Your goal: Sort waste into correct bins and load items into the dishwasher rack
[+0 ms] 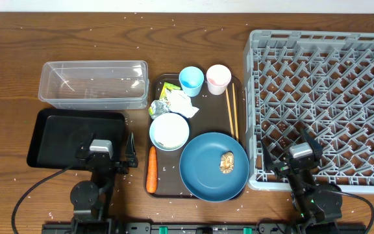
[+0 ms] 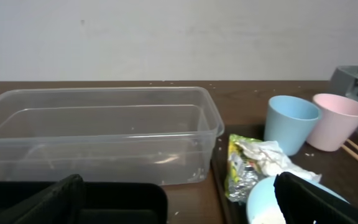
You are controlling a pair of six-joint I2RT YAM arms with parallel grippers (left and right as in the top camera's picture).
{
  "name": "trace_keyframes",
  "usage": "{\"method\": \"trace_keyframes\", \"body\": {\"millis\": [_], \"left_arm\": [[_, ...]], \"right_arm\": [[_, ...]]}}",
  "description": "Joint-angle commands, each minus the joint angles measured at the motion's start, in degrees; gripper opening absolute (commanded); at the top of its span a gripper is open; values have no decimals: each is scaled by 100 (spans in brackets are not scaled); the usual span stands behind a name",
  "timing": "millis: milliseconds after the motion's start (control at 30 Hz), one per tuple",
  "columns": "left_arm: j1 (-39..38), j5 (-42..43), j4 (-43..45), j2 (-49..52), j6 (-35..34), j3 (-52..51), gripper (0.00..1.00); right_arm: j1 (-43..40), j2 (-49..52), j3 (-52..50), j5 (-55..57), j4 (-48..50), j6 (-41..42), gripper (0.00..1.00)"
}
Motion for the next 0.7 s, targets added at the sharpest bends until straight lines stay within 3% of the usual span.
{"method": "trace_keyframes", "body": {"millis": [0, 233, 333, 433, 533, 667], "left_arm": [[9, 739, -184, 11, -7, -66, 98], [9, 2282, 236, 11, -103, -42, 98], [9, 2404, 673, 11, -627, 201, 98], [9, 2398, 798, 120, -682, 686, 98], [9, 2400, 553, 614, -881, 1432, 98], [9, 2465, -424, 1864, -981, 2758, 98]], "right_arm": [[-76, 33, -24, -111, 0, -4, 99], [-76, 33, 20, -820, 474, 841, 99], [-79, 39, 321, -984, 341, 1266, 99], [-79, 136, 890, -984, -48, 1600, 99], [-79, 518, 1709, -984, -809, 1987, 99], [-79, 1582, 3023, -981, -1801, 1967, 99]]}}
